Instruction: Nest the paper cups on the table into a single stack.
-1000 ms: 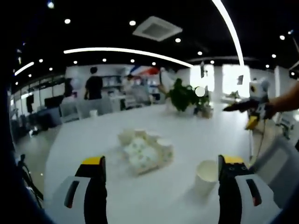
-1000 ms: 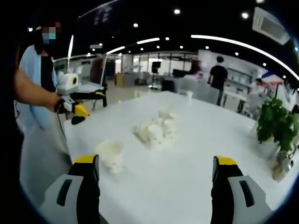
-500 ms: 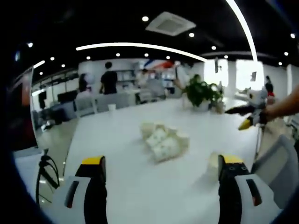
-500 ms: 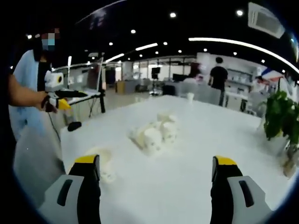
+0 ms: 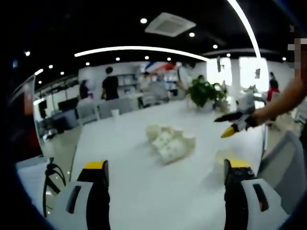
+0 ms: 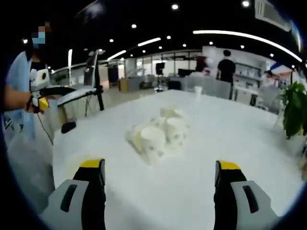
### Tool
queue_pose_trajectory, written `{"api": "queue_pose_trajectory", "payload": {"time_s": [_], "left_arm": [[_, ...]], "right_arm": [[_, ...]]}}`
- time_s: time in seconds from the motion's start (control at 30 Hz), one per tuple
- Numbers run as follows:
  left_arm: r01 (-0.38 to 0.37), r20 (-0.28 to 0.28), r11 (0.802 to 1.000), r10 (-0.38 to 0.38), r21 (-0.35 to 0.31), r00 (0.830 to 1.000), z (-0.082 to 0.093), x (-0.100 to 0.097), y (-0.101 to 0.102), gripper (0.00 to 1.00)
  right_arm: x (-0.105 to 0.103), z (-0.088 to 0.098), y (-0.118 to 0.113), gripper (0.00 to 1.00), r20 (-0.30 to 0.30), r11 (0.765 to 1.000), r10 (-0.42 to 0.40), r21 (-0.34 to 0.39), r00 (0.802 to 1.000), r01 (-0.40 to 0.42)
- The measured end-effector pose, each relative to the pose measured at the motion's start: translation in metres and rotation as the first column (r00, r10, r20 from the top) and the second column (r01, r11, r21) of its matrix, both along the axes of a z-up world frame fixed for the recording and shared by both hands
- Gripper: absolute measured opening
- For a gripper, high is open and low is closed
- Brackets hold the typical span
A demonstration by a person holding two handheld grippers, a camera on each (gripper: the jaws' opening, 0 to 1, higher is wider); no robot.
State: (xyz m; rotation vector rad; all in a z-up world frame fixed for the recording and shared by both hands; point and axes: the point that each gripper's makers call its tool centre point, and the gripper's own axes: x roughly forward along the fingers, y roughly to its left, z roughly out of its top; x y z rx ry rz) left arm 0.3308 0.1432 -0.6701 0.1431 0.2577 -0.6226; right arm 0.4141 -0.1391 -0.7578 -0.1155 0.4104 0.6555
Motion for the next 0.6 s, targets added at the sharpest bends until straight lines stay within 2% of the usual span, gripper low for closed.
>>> {"api": "queue_pose_trajectory", "payload": {"time_s": [0.2,0.6], "left_arm": [[-0.012,0.001,1.000,0.012,-0.022,1.000,0.006,0.002,0.004,0.98],[-0.011,-0.008,1.000,0.011,-0.015,1.000,0.004,0.007,0.002,0.98]], "right_arm": [[0.020,-0.009,0.021,0.91,-0.006,1.000,0.014,0.006,1.000,-0.014],[0.030,-0.019,0.039,0.85,-0.008,0.998,0.060,-0.003,0.998,-0.060]]}}
